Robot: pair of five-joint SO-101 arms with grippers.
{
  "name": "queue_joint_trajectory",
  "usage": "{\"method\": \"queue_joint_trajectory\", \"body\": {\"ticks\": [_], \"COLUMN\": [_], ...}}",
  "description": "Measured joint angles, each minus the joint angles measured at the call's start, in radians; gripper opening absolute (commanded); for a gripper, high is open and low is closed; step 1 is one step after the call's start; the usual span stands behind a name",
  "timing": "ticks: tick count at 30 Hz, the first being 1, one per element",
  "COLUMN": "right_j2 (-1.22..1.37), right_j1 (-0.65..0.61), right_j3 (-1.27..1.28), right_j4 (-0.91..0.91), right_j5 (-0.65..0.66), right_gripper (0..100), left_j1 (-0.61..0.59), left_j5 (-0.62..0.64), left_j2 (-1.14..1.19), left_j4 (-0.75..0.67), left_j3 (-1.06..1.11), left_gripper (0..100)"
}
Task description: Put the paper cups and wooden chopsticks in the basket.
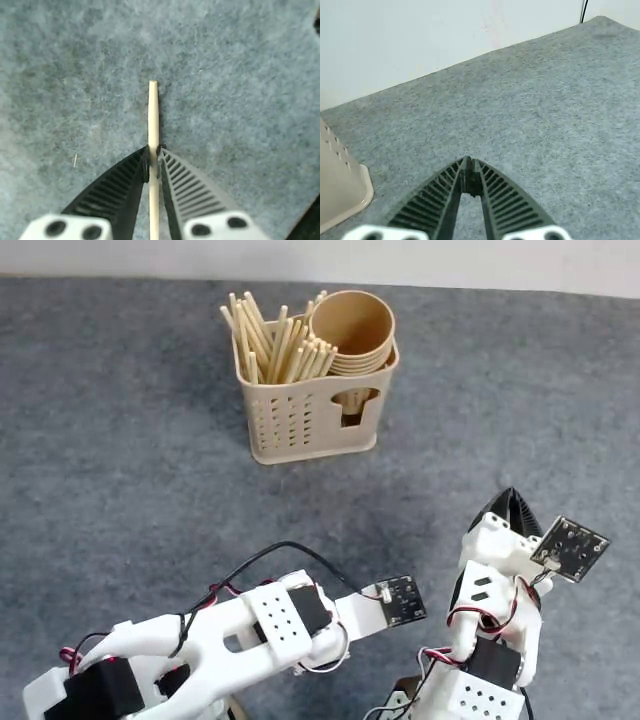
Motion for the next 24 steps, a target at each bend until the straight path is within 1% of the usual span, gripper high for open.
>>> {"method": "queue_joint_trajectory", "body": {"ticks": [7,9,12,19,22,24], "right_j2": [0.000,0.000,0.000,0.000,0.000,0.000], "right_j1": [0.000,0.000,0.000,0.000,0.000,0.000], "right_j3": [0.000,0.000,0.000,0.000,0.000,0.000], "right_j4": [0.000,0.000,0.000,0.000,0.000,0.000], "right_j5": [0.000,0.000,0.000,0.000,0.000,0.000], "right_gripper": [0.6,0.6,0.6,0.6,0.6,0.6], "left_j1": [-0.003,-0.034,-0.072,-0.087,-0.130,-0.184], "left_j5": [-0.002,-0.003,-0.002,-0.005,-0.006,-0.006], "left_j2": [-0.002,-0.031,-0.112,-0.362,-0.442,-0.485], "left_j4": [0.020,0.023,0.028,0.066,0.080,0.083], "left_j3": [0.000,0.000,0.012,0.086,0.092,0.092], "left_gripper": [1,1,1,1,1,1]}}
